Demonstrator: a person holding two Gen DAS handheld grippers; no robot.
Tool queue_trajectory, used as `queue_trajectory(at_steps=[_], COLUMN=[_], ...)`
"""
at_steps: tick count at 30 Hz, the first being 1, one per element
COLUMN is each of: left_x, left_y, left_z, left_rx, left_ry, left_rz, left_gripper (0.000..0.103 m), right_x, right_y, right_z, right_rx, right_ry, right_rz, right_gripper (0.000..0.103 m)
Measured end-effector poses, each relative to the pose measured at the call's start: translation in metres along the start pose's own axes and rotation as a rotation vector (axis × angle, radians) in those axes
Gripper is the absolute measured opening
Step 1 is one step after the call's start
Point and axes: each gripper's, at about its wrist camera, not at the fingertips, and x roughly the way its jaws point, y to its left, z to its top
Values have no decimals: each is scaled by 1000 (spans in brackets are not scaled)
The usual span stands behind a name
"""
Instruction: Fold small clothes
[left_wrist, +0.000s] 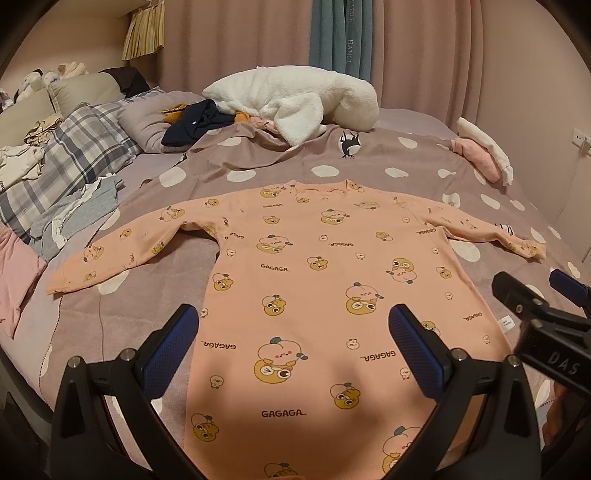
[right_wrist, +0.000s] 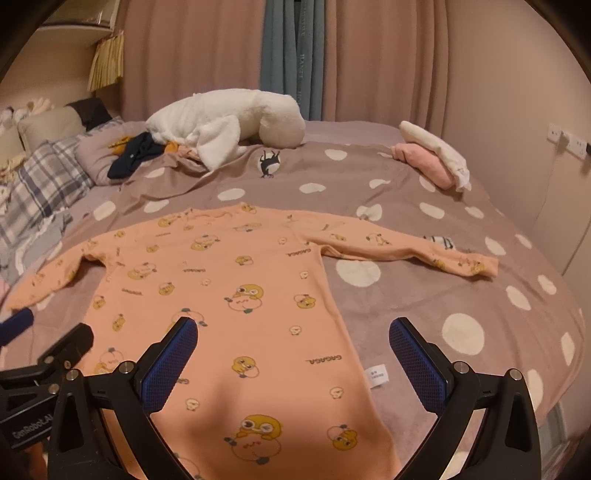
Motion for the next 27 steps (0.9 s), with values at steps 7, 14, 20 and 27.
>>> queue_trajectory(at_steps=[7, 14, 20, 27], left_x=[-4, -23, -40, -47], left_y=[9, 32, 62, 70], left_z=[2, 6, 10, 10], left_rx=[-11, -46, -138, -177], left_ry=[-21, -87, -171, -226], left_rz=[-12, -24, -6, -46], left_gripper=[103, 103, 103, 103], right_x=[-4, -9, -10, -11], right_y=[-10, -16, -16, -18], right_z=[-1, -1, -4, -4], right_rx=[31, 31, -1, 4], right_ry=[-5, -29, -35, -39], right_rz=[-13, -38, -50, -68], right_gripper=[103, 103, 103, 103])
